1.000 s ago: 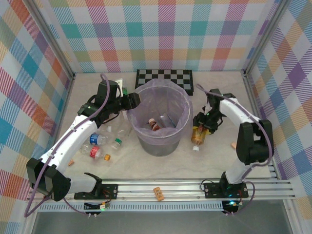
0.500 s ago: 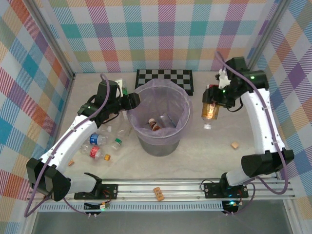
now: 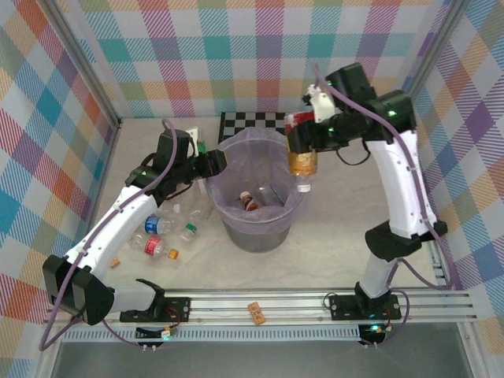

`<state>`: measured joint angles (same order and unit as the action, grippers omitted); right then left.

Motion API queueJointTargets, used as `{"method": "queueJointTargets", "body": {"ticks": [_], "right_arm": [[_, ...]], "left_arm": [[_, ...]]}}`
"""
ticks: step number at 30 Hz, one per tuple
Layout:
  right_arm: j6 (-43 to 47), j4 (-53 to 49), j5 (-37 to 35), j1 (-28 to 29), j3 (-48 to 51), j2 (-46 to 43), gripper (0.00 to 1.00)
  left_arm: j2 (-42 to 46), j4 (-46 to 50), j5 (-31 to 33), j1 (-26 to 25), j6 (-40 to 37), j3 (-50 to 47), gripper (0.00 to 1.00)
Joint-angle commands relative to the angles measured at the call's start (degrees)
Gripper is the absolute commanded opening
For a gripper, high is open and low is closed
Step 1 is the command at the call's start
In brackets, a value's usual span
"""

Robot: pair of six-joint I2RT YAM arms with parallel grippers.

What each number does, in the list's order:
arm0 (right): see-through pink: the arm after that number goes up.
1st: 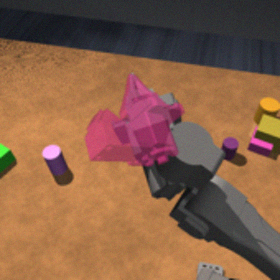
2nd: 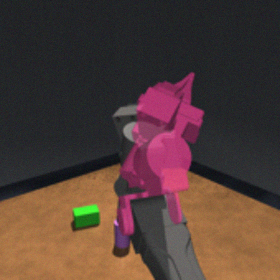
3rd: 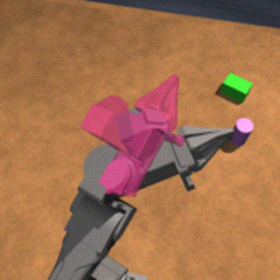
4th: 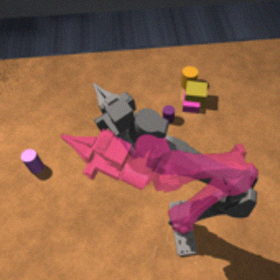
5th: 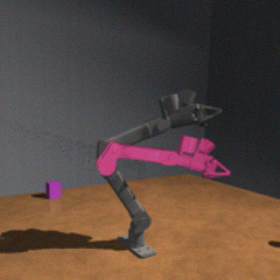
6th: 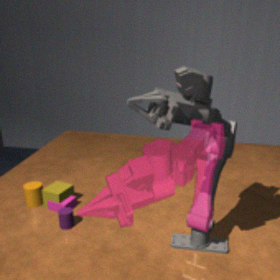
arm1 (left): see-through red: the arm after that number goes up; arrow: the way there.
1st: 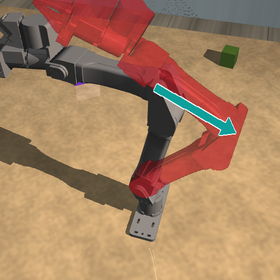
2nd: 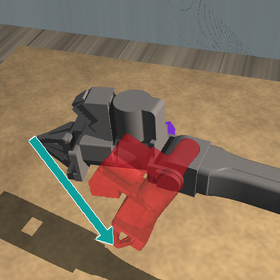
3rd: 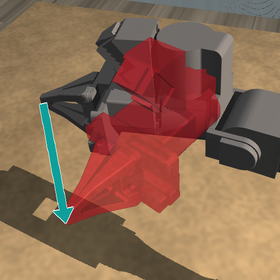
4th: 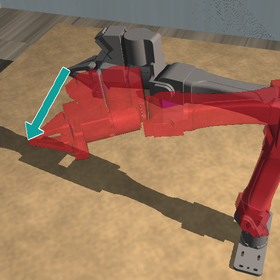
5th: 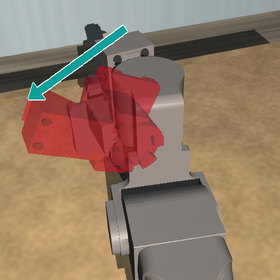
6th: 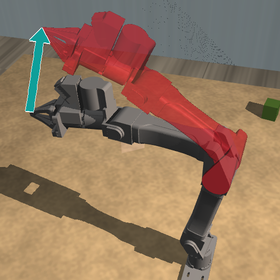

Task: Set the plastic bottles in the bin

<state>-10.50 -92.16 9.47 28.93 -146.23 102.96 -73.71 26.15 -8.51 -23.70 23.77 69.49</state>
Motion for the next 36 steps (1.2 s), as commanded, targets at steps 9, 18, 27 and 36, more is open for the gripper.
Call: {"method": "queueJointTargets", "body": {"ticks": [9,18,27,36], "right_arm": [[2.8,0.5,-0.6,7.3,-1.1,10.3,0.42],[3.0,6.4,-3.8,8.9,14.2,11.9,0.42],[1.5,13.0,-6.0,9.9,26.2,13.7,0.44],[-0.3,18.8,-9.1,10.5,34.4,15.4,0.46]], "left_arm": [[-1.8,2.3,-0.5,0.3,-0.1,0.9,0.6],[-1.3,2.5,0.1,0.3,-0.2,0.1,0.6],[-1.6,2.2,-0.1,0.3,-0.1,0.1,0.6],[-1.5,1.9,0.0,0.3,0.1,-0.4,0.6]]}}
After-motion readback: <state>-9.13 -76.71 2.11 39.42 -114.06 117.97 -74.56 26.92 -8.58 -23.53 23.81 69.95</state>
